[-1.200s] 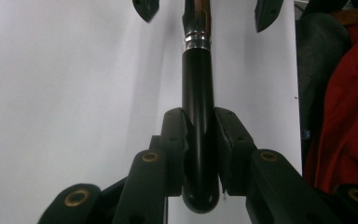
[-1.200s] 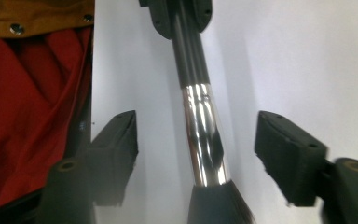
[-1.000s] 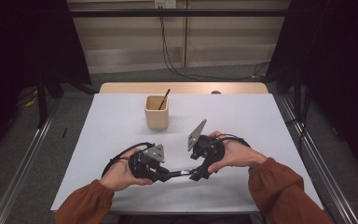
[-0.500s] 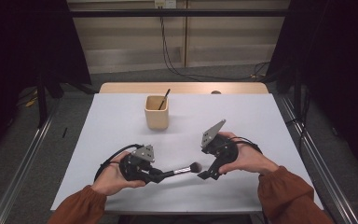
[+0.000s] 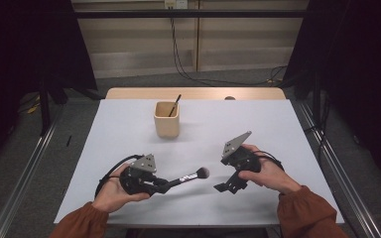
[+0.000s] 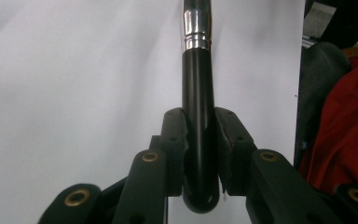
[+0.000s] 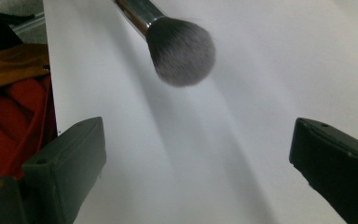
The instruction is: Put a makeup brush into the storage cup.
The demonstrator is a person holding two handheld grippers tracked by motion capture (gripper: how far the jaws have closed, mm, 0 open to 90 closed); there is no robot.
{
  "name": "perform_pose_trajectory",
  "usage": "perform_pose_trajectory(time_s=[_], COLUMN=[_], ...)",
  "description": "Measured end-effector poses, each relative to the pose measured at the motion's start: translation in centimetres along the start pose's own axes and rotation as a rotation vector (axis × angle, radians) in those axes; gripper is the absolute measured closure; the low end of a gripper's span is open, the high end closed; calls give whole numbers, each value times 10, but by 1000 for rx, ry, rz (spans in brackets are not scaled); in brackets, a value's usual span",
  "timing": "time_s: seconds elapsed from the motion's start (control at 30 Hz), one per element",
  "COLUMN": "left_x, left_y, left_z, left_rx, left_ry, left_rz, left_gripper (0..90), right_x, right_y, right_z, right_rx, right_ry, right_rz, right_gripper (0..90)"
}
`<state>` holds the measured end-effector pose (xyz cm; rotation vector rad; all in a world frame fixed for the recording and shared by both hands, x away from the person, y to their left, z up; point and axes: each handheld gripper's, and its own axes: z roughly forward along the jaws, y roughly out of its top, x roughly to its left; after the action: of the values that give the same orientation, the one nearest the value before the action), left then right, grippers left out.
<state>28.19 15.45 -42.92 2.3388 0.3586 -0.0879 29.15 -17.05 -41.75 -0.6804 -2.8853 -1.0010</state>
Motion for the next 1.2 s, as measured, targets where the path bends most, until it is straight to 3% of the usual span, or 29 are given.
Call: perform_pose_trajectory(time_s=[0.07, 0.23, 0.47, 0.57, 0.67, 0.87, 1.03, 1.2], left_x=[0, 1, 0, 0, 1, 2, 2, 0], left_y=[-2, -6, -10, -12, -12, -12, -14, -13], left_z=[-1, -4, -1, 2, 0, -3, -3, -3], left_rx=[2, -45, -66, -83, -111, -180, -210, -235], left_ry=[11, 17, 22, 32, 30, 36, 49, 55], left_rz=[2, -41, -29, -30, -58, -74, -82, -74], left_gripper=[748, 748, 748, 748, 748, 748, 749, 749], right_x=[0, 0, 2, 5, 9, 14, 14, 15], right_y=[-4, -14, -26, -31, -35, -42, -44, -44], right_z=[-2, -5, -5, -6, -5, -6, -6, -2], right_rx=[-18, -48, -65, -118, -140, -199, -284, -298], right_ry=[-6, 4, 26, 25, 17, 17, -13, -13], right_rz=[16, 23, 48, 43, 46, 42, 38, 46], right_gripper=[29, 27, 27, 22, 24, 23, 14, 32])
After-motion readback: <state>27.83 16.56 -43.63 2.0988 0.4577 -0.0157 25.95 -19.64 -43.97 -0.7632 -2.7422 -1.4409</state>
